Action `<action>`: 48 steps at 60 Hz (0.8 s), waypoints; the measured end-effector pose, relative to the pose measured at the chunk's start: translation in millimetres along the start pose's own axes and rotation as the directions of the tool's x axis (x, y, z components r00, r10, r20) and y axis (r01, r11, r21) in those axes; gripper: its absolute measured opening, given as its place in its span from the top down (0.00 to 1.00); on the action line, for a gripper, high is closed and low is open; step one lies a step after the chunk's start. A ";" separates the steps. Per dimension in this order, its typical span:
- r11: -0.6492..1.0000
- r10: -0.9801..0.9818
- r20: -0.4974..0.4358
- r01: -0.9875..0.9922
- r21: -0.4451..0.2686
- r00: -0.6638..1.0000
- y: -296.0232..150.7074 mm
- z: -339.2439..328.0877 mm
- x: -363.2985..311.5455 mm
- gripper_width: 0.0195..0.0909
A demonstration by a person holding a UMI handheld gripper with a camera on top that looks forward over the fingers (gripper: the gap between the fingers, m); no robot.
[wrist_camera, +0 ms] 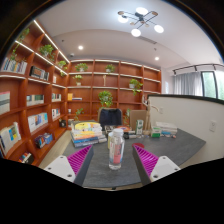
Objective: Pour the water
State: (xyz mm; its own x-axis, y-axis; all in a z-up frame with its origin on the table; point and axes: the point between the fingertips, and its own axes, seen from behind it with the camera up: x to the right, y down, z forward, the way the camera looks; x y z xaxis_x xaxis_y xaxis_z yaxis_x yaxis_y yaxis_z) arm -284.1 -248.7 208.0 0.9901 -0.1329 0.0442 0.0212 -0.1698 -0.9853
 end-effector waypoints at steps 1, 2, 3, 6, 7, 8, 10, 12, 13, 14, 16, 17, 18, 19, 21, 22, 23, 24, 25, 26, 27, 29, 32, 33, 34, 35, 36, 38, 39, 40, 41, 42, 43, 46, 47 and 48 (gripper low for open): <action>1.000 -0.005 0.000 0.005 0.009 1.000 7.6 13.4 11.3 0.10; 1.000 -0.005 -0.004 0.005 0.010 1.000 8.5 14.9 12.8 0.10; 1.000 -0.005 -0.007 0.005 0.008 1.000 14.2 20.2 15.5 0.10; 1.000 -0.006 -0.008 0.006 -0.014 1.000 29.3 33.1 21.4 0.10; 1.000 -0.007 -0.008 0.007 -0.018 1.000 34.1 38.5 24.0 0.10; 1.000 -0.007 -0.008 0.006 -0.021 1.000 39.2 45.2 27.3 0.10; 0.999 -0.006 -0.009 0.005 -0.034 1.000 50.4 58.8 33.9 0.10; 0.999 -0.006 -0.009 0.005 -0.051 1.000 61.4 71.3 40.4 0.10; 0.998 -0.005 -0.015 0.004 -0.065 1.000 50.3 52.2 31.7 0.10; 0.998 -0.004 -0.010 0.003 -0.063 1.000 64.5 75.5 40.5 0.10; 0.998 -0.005 -0.003 0.005 -0.066 1.000 72.2 88.6 43.7 0.10; 0.998 -0.005 0.004 0.005 -0.068 1.000 75.1 94.4 43.9 0.10; 0.998 -0.004 0.012 0.005 -0.068 1.000 77.4 99.8 43.8 0.10; 0.998 -0.003 0.020 0.004 -0.068 1.000 77.7 102.7 43.1 0.10; 0.998 0.001 0.040 0.001 -0.060 0.999 79.5 112.8 41.5 0.10; 0.999 0.003 0.051 0.000 -0.054 0.999 81.3 119.9 40.6 0.10; 0.999 0.007 0.062 -0.003 -0.052 0.998 80.3 122.8 38.5 0.10; 0.999 0.010 0.075 -0.006 -0.045 0.997 81.3 129.9 37.1 0.10; 0.999 0.015 0.087 -0.012 -0.041 0.996 79.8 132.5 34.8 0.10; 0.999 0.021 0.099 -0.017 -0.035 0.995 79.5 137.2 32.9 0.10; 0.999 0.027 0.111 -0.024 -0.032 0.993 79.7 141.8 30.6 0.10; 0.999 0.038 0.132 -0.034 -0.033 0.990 81.8 150.9 26.6 0.10; 0.999 0.044 0.156 -0.040 -0.033 0.987 84.9 163.9 22.5 0.10; 0.999 0.045 0.160 -0.039 -0.035 0.986 86.2 168.3 21.9 0.11; 0.999 0.043 0.162 -0.037 -0.037 0.986 87.8 172.2 21.2 0.11; 0.999 0.039 0.164 -0.033 -0.039 0.986 89.3 175.7 20.9 0.11; 0.999 0.033 0.165 -0.026 -0.041 0.986 90.8 179.1 20.4 0.12; 0.999 0.014 0.164 -0.007 -0.040 0.986 92.4 184.7 20.3 0.16; 0.999 0.003 0.163 0.003 -0.036 0.987 92.6 187.5 20.4 0.19; 0.999 -0.008 0.160 0.014 -0.032 0.987 92.3 190.0 20.6 0.23; 0.999 -0.020 0.156 0.024 -0.025 0.988 91.4 192.5 20.7 0.29; 0.999 -0.031 0.153 0.033 -0.015 0.988 89.9 194.8 20.8 0.34; 0.999 -0.041 0.155 0.042 -0.002 0.987 87.5 196.5 19.4 0.40; 0.999 -0.052 0.164 0.049 0.024 0.985 81.5 200.4 15.2 0.49; 0.998 -0.051 0.169 0.047 0.028 0.984 80.5 201.4 13.6 0.52; 0.999 -0.050 0.173 0.045 0.031 0.984 79.7 202.3 12.4 0.54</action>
State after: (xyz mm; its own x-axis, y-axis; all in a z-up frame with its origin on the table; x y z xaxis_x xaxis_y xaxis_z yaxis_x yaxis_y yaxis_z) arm -242.1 -66.4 96.6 0.9968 0.0471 0.0640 0.0703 -0.1456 -0.9869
